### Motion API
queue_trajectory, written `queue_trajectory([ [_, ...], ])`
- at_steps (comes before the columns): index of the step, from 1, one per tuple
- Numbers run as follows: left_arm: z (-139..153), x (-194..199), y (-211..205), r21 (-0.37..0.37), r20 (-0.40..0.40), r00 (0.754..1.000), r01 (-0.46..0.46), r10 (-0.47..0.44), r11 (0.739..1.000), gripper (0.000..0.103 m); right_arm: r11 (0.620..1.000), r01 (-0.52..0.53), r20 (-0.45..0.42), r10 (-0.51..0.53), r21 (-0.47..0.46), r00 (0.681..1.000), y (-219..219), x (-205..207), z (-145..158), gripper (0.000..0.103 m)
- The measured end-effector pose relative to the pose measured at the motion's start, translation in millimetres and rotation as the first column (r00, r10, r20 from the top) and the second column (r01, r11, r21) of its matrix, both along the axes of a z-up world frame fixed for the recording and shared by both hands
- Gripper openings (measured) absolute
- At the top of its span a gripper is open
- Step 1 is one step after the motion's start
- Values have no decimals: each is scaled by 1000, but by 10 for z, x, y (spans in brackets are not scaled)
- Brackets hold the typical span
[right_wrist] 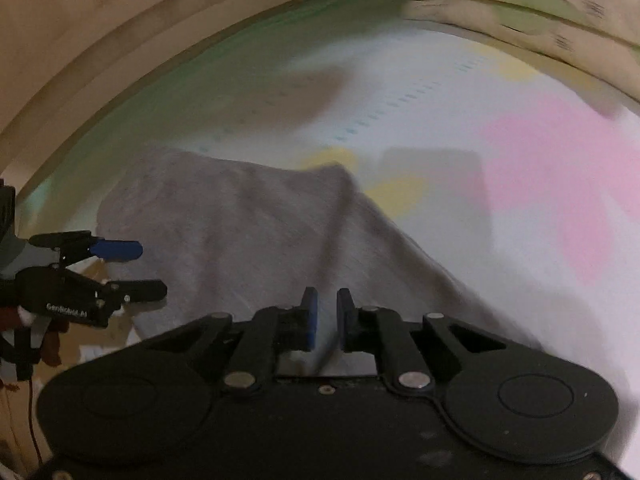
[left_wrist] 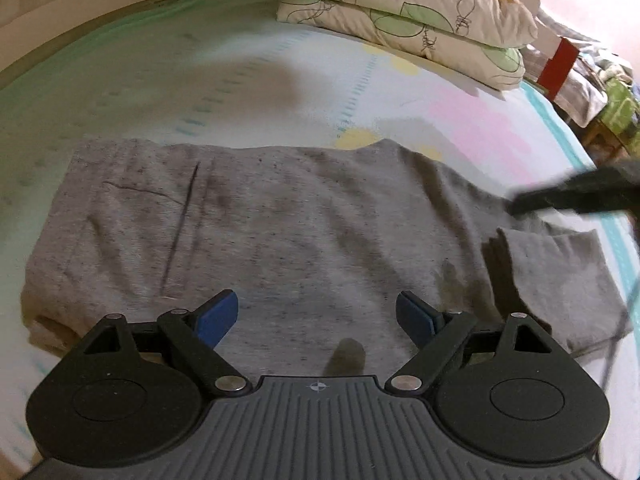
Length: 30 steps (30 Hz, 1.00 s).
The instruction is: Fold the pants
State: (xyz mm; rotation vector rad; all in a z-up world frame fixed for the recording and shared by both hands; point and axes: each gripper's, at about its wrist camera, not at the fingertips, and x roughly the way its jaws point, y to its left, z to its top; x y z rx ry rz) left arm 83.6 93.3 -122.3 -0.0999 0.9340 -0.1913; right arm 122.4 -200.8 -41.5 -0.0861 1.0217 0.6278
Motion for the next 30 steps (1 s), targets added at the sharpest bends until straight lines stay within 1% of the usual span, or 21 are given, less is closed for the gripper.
queue_trajectory([
  [2, 26, -14, 33, 9, 5, 1000, -1, 1, 1000, 86, 999, -35, 17, 35, 13, 999, 208, 145, -43, 11],
  [4, 39, -47, 105, 1, 7, 1000, -22, 22, 1000, 86, 999, -26, 24, 26, 34, 999, 395, 303, -139, 11],
  [7, 53, -128, 210, -19, 1, 998, -62, 62, 998, 86, 997, 54, -3, -54, 63, 999, 570, 520, -354, 11],
  [9, 38, -170, 287, -21, -3, 997, -72, 72, 997, 86, 993, 108, 0, -108, 42, 994, 643, 649, -520, 11],
  [10, 35, -201, 308, -21, -5, 997, -75, 75, 997, 86, 990, 141, -1, -141, 24, 990, 670, 694, -582, 12],
  [11, 27, -240, 333, -21, -12, 997, -79, 79, 997, 86, 983, 184, -14, -184, 7, 983, 652, 757, -665, 10],
  [12, 8, -275, 365, -22, -21, 996, -88, 88, 996, 86, 976, 217, -25, -217, 12, 976, 615, 829, -717, 1],
  [13, -8, -318, 397, -30, -29, 995, -99, 98, 995, 87, 971, 236, -25, -235, 31, 972, 582, 853, -738, 0],
  [15, -44, -416, 471, -46, -40, 993, -117, 115, 992, 87, 968, 246, -31, -245, 44, 969, 557, 892, -755, 0],
  [16, -71, -443, 492, -51, -51, 991, -126, 123, 991, 89, 970, 239, -28, -239, 40, 971, 568, 907, -766, 0],
  [17, -118, -471, 534, -57, -79, 987, -142, 137, 988, 93, 973, 227, -17, -226, 31, 974, 582, 886, -769, 0],
  [18, -165, -476, 575, -73, -106, 983, -160, 152, 984, 94, 976, 216, -5, -216, 25, 976, 592, 871, -778, 0],
  [19, -203, -511, 629, -104, -111, 979, -182, 171, 978, 94, 978, 208, 8, -208, 21, 978, 598, 847, -786, 0],
  [20, -193, -545, 676, -131, -89, 979, -196, 186, 972, 96, 979, 204, 15, -204, 19, 979, 605, 827, -780, 0],
  [22, -194, -550, 759, -182, -94, 972, -228, 214, 956, 98, 979, 201, 19, -201, 18, 979, 624, 818, -798, 0],
  [24, -192, -534, 861, -247, -89, 962, -273, 259, 930, 100, 979, 201, 13, -202, 20, 979, 600, 837, -765, 0],
  [27, -209, -475, 1048, -341, -87, 942, -334, 324, 879, 101, 978, 205, -5, -205, 27, 979, 616, 866, -780, 2],
  [30, -250, -360, 1168, -410, -87, 924, -373, 372, 832, 102, 980, 198, -13, -198, 26, 980, 646, 899, -829, 4],
])
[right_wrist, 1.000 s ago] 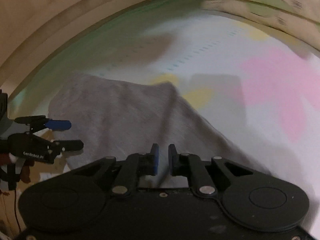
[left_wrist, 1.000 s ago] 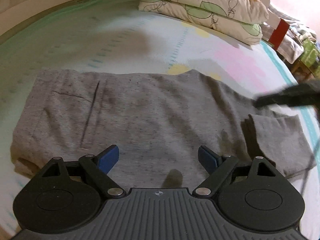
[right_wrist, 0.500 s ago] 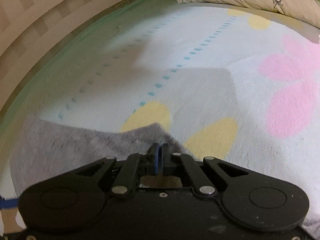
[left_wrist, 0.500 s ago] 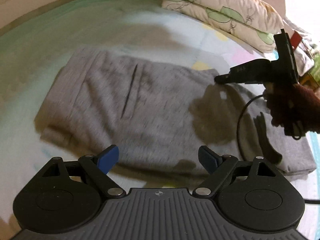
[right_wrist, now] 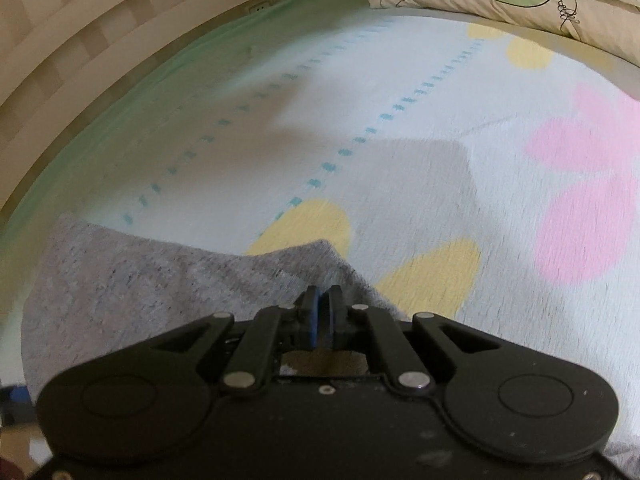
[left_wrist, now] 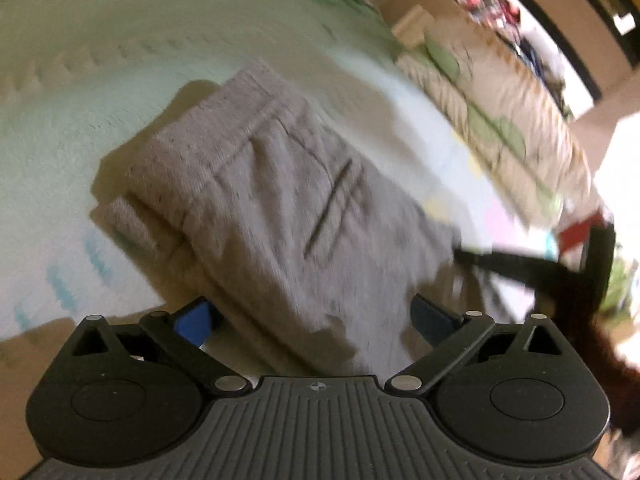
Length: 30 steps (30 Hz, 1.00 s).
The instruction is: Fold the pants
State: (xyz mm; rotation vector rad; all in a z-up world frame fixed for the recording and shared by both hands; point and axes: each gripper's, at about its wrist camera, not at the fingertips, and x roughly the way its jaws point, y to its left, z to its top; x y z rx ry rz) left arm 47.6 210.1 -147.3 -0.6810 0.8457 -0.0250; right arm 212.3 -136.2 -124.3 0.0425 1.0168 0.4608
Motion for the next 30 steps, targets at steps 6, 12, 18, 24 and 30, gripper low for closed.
queue_trajectory([
  [6, -42, 265, 59, -31, 15, 1000, -5, 6, 999, 102, 1000, -19, -15, 19, 1, 1000, -8, -76, 54, 11],
  [12, -75, 361, 26, -57, 30, 999, -29, 31, 998, 102, 996, -75, -44, 77, 54, 996, -18, -339, 158, 14],
  [18, -39, 386, -31, -23, -2, 996, -93, 93, 995, 94, 975, -201, -83, 209, 98, 974, -12, -1066, 218, 14],
  [24, -16, 328, 5, 49, 2, 997, -71, 71, 996, 39, 949, -304, -146, 313, 80, 939, 72, -1748, 99, 15],
  [30, 427, 242, -316, 220, 151, 988, -1, -33, 976, 26, 963, -248, -120, 260, 103, 958, -120, -1726, 375, 17],
])
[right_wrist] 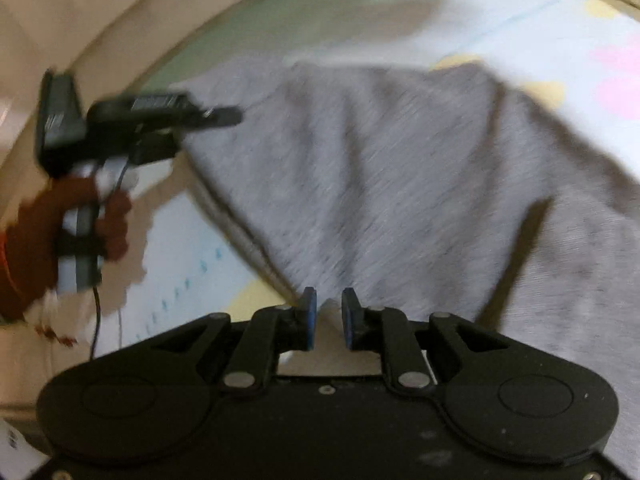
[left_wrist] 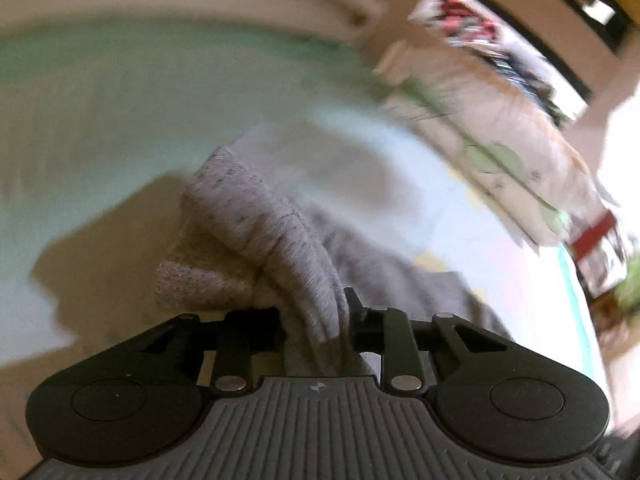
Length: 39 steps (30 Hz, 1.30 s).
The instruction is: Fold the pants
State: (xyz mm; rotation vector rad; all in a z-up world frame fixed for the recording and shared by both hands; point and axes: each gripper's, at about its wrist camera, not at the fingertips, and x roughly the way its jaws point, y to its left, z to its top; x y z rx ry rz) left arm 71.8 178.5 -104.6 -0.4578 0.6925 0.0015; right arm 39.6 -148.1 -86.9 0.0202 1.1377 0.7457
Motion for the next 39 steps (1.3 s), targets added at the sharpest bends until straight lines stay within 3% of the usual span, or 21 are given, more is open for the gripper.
queue_trajectory([
  [2, 270, -27, -247, 80, 73, 994, 71, -77, 994, 26, 999, 32, 41, -32, -1, 999, -163, 8, 152, 18],
  [4, 516, -59, -543, 179, 147, 972, 155, -183, 972, 26, 998, 69, 69, -68, -4, 995, -386, 19, 274, 18],
  [6, 712, -95, -896, 250, 206, 931, 249, -302, 936, 26, 991, 133, 81, -132, -9, 988, -618, 18, 344, 20],
  [8, 802, -111, -1274, 267, 239, 875, 357, -420, 895, 26, 979, 203, 82, -201, -15, 976, -887, -14, 353, 20],
  [10, 782, -106, -1651, 286, 242, 815, 458, -526, 842, 26, 963, 266, 94, -262, -32, 961, -1111, -57, 324, 20],
  [12, 670, -88, -2018, 254, 224, 748, 575, -625, 778, 29, 940, 339, 100, -334, -46, 937, -1357, -112, 261, 23],
  [15, 400, -38, -2475, 184, 153, 636, 734, -756, 654, 43, 889, 455, 76, -450, -57, 890, -1696, -204, 103, 32],
  [17, 272, -51, -2669, 179, 102, 585, 785, -805, 593, 58, 847, 527, 57, -524, -73, 850, -1897, -273, -22, 33],
  [18, 246, -56, -2706, 177, 90, 573, 796, -815, 579, 60, 832, 548, 51, -546, -88, 836, -1979, -312, -80, 33],
  [19, 243, -52, -2698, 171, 91, 571, 798, -816, 577, 62, 820, 562, 48, -561, -105, 827, -2026, -331, -116, 33],
  [21, 247, -25, -2615, 162, 85, 598, 781, -797, 603, 69, 808, 581, 42, -580, -96, 814, -2129, -368, -152, 31],
  [23, 212, 103, -2468, 141, 53, 665, 734, -745, 665, 72, 807, 582, 63, -579, -96, 813, -2197, -371, -100, 34],
  [26, 73, 364, -2185, 66, -34, 786, 618, -618, 783, 72, 807, 578, 132, -563, -121, 815, -2281, -341, 11, 44],
  [27, 3, 422, -2097, 43, -74, 811, 583, -580, 811, 72, 801, 585, 159, -565, -132, 810, -2336, -335, 57, 44],
  [28, -58, 533, -2021, 23, -112, 822, 564, -558, 825, 72, 792, 595, 179, -571, -136, 801, -2393, -331, 102, 45],
  [30, -209, 572, -1955, 21, -181, 810, 570, -557, 821, 72, 770, 627, 209, -597, -122, 774, -2510, -297, 163, 48],
  [33, -415, 528, -2143, 111, -266, 750, 648, -606, 754, 73, 743, 667, 199, -647, -55, 736, -2634, -216, 157, 50],
  [34, -457, 490, -2191, 147, -268, 740, 664, -617, 733, 74, 729, 684, 182, -670, -19, 719, -2655, -171, 148, 51],
  [35, -460, 445, -2172, 163, -260, 742, 665, -618, 729, 75, 718, 695, 155, -690, 25, 707, -2686, -149, 126, 53],
  [39, -440, 480, -2102, 100, -254, 754, 644, -606, 758, 76, 690, 708, 20, -718, 148, 696, -2712, -13, -71, 56],
])
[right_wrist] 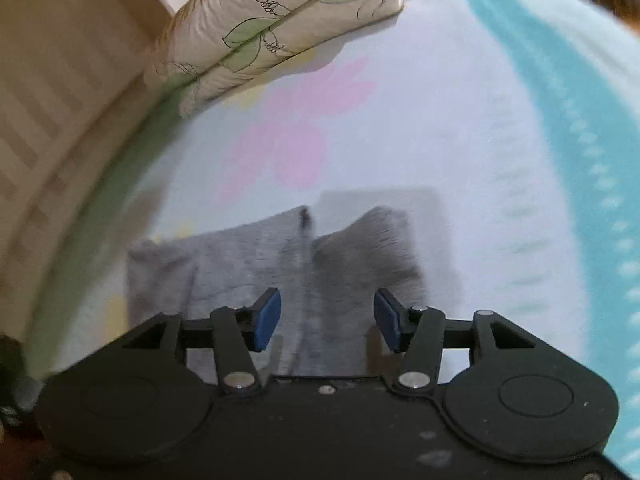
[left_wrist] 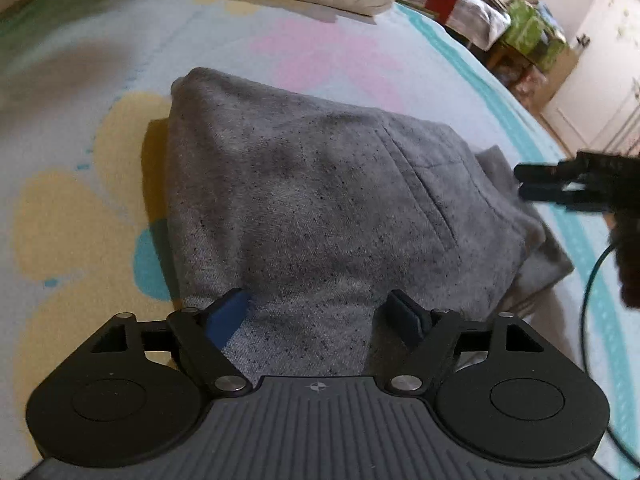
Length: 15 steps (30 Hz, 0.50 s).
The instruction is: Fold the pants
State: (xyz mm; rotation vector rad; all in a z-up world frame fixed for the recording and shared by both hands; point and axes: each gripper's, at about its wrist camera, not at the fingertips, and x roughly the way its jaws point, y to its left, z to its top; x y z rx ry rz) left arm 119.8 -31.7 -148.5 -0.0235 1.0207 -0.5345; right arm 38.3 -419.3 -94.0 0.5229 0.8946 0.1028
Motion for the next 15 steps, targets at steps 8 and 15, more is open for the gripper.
queue_trajectory([
  [8, 87, -23, 329, -92, -23, 994, -112, 110, 989, 77, 992, -115, -49, 118, 55, 992, 201, 167, -308, 61],
  [15, 114, -35, 647, -83, -43, 974, -227, 224, 970, 77, 969, -221, -14, 224, 108, 974, 463, 259, -332, 34],
])
